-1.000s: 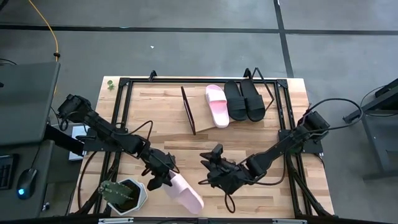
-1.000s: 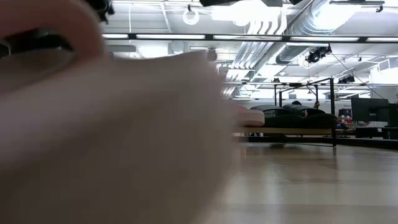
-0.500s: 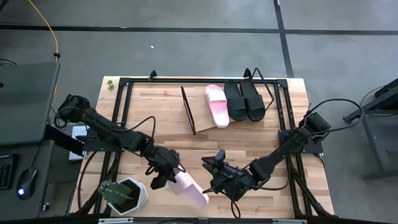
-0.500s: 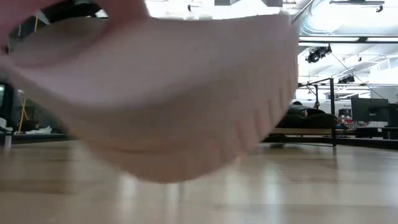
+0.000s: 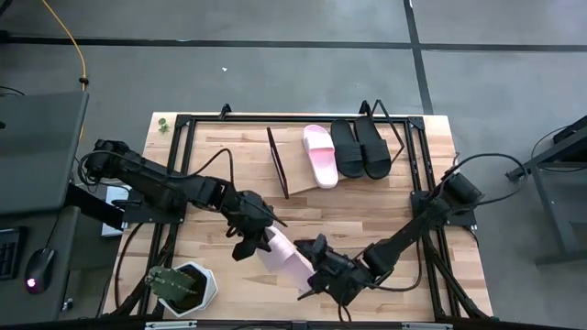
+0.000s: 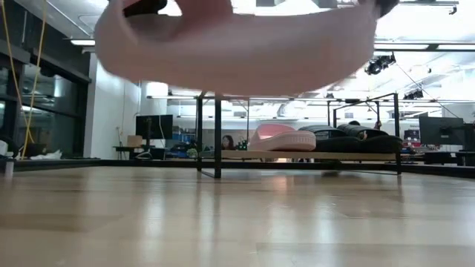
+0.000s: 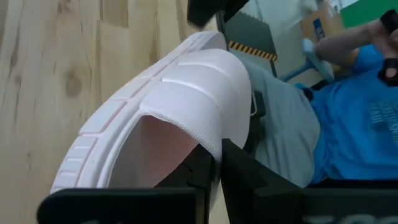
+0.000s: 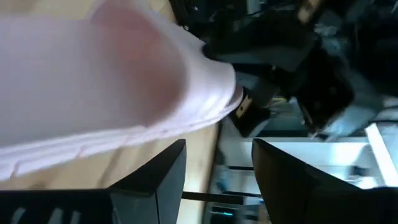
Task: Pick and place slides into the shelf
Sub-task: Put the pink slipper on the shelf
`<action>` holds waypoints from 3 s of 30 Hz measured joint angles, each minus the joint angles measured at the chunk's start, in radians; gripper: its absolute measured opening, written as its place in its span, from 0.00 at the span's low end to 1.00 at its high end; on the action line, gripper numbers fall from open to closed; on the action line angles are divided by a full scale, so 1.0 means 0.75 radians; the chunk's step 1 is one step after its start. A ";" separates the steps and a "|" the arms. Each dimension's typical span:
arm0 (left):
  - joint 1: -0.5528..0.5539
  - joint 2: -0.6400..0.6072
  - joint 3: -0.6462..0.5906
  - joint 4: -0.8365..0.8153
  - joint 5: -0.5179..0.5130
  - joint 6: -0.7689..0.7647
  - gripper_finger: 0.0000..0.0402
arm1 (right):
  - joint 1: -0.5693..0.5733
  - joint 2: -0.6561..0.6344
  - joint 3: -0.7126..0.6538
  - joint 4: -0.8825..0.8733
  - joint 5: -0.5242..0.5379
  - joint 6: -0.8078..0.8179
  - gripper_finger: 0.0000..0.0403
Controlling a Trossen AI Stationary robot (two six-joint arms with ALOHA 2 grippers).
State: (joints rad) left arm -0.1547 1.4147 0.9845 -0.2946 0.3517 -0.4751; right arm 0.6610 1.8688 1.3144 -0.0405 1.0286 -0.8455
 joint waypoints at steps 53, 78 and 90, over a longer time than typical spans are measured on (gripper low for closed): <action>0.006 -0.067 0.023 0.021 0.001 0.022 0.03 | 0.010 0.154 0.115 0.370 0.045 -0.245 0.43; 0.005 -0.067 0.023 0.058 0.019 0.005 0.04 | -0.025 0.154 0.114 0.455 -0.057 -0.194 0.16; 0.006 -0.068 0.023 0.058 0.004 0.007 0.06 | -0.025 0.154 0.114 0.470 -0.051 -0.154 0.01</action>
State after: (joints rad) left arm -0.1505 1.3640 1.0016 -0.2512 0.3546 -0.4702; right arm 0.6418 1.9842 1.3997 0.3123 0.9904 -0.9608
